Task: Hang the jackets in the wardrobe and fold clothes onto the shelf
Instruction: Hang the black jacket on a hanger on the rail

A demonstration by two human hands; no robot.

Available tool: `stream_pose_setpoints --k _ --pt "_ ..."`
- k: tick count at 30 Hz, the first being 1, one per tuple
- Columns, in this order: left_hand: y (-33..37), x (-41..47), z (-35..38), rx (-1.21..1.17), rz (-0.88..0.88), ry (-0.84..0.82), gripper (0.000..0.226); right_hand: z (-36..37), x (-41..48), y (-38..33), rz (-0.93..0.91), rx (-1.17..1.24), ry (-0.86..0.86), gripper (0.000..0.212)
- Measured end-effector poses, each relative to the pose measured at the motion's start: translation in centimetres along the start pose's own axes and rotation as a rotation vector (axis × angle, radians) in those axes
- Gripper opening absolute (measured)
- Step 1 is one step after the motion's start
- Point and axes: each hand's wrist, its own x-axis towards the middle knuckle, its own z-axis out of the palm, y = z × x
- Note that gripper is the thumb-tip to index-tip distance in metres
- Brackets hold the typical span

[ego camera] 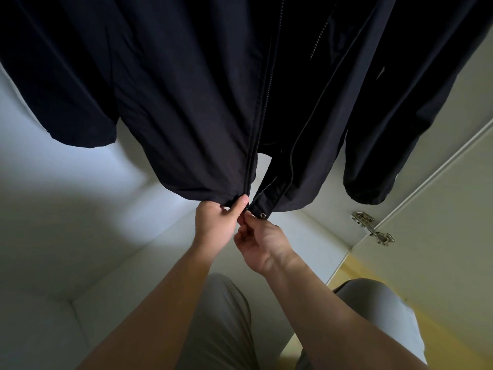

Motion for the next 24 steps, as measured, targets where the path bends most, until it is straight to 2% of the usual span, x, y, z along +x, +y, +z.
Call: stream_pose_setpoints --k 6,10,15,24 --pt "0.1 -0.1 0.2 -0.049 -0.012 0.025 0.034 -0.1 0.2 0.0 0.012 0.034 0.003 0.003" --pt "0.2 -0.3 -0.1 -0.017 0.043 -0.002 0.047 0.0 0.1 0.0 -0.001 0.029 0.035 0.007" --pt "-1.0 0.0 -1.1 0.076 0.182 -0.034 0.034 0.2 0.1 0.1 0.017 0.033 0.061 0.007" --pt "-1.1 0.2 -0.9 -0.103 0.147 -0.013 0.02 -0.2 0.4 0.3 0.077 0.047 -0.038 0.004"
